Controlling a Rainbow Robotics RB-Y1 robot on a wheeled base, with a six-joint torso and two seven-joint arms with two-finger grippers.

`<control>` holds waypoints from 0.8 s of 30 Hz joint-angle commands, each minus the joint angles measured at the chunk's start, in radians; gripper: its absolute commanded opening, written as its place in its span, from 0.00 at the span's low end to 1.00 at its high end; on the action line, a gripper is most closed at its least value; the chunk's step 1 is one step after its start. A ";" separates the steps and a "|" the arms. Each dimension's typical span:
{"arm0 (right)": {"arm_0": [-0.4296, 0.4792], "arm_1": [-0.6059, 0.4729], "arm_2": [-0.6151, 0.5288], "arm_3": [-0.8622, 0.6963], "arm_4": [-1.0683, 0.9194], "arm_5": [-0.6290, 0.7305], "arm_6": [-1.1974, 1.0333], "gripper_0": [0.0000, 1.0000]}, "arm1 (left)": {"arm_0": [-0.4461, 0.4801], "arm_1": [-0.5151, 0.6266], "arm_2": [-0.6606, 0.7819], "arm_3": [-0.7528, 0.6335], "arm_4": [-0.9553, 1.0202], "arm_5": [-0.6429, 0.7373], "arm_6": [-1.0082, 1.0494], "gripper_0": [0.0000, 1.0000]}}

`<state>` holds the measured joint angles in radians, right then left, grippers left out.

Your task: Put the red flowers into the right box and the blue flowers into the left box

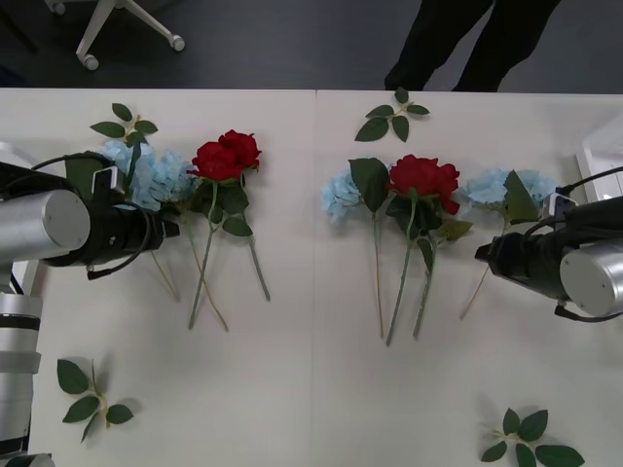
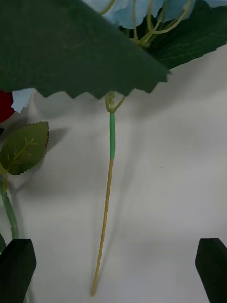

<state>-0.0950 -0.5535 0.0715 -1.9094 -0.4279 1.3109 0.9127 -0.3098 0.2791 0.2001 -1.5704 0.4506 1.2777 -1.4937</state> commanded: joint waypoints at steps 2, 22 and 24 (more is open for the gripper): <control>-0.035 0.010 0.037 0.035 0.086 -0.036 0.025 1.00 | -0.022 0.014 -0.013 0.000 -0.012 -0.009 0.027 1.00; -0.083 0.069 0.077 0.162 0.178 -0.110 0.015 1.00 | -0.020 0.014 -0.025 0.018 -0.004 -0.009 0.032 0.00; -0.089 0.072 0.079 0.182 0.178 -0.111 0.018 1.00 | -0.020 0.014 -0.025 0.018 -0.004 -0.008 0.038 0.00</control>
<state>-0.1549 -0.4807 0.1496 -1.7373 -0.2570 1.2074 0.9244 -0.3098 0.2791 0.1874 -1.5456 0.4467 1.2770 -1.4937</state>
